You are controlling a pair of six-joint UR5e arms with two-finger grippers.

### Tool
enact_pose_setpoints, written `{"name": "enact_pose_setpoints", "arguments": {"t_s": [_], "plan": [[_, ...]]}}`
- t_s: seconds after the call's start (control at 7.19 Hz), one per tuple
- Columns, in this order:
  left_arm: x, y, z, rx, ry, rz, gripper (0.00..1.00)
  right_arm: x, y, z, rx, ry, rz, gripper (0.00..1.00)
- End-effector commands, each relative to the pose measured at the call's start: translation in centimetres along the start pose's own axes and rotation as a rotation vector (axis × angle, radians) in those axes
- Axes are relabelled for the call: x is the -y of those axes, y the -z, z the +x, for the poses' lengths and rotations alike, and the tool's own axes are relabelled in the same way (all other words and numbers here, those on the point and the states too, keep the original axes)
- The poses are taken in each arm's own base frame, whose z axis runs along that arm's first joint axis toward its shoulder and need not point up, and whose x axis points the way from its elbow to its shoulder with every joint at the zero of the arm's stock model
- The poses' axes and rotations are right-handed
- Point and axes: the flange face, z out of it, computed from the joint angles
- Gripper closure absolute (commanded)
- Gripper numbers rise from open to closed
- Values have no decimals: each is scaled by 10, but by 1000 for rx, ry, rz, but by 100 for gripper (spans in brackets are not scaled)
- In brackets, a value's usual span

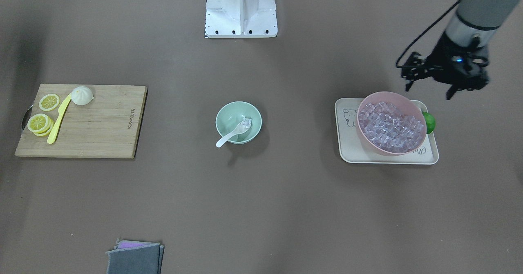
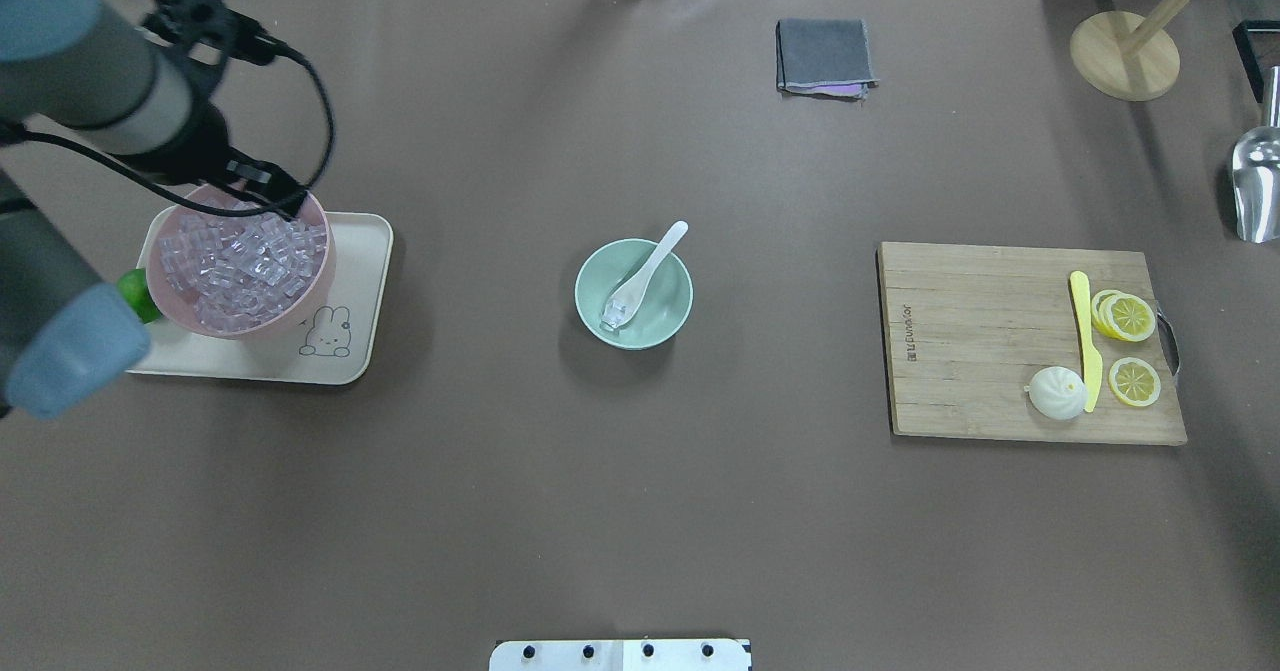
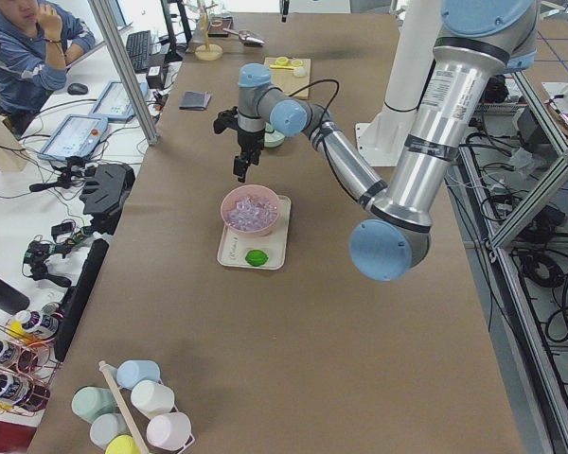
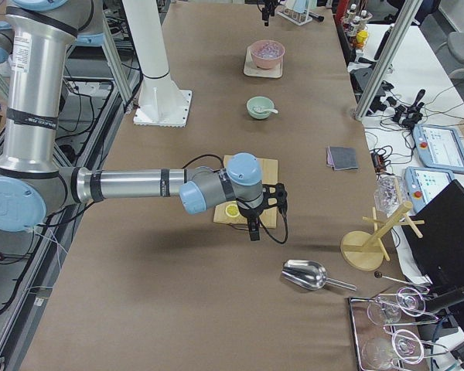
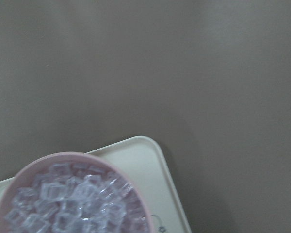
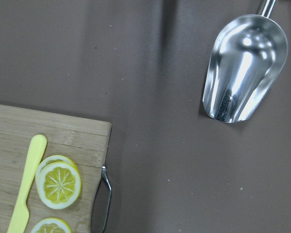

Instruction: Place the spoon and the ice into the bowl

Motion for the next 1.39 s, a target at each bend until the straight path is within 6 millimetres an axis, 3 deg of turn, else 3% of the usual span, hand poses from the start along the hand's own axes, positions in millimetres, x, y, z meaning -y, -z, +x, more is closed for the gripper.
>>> {"name": "enact_pose_setpoints", "arguments": {"t_s": [0.0, 0.28, 0.56, 0.83, 1.25], "plan": [[-71, -1, -119, -51, 42, -46, 2, 8, -2, 13, -2, 14, 3, 0], [-128, -26, -169, -56, 90, -25, 2, 16, -1, 11, -1, 19, 10, 0], [-153, -36, -212, -114, 172, -2, 2, 15, -2, 16, -1, 12, 9, 0], [-161, -41, -223, -116, 294, -51, 2, 14, 7, 19, 33, -2, 20, 0], [-167, -30, -236, -109, 404, -109, 2, 14, 29, 22, 82, -44, 31, 0]]}}
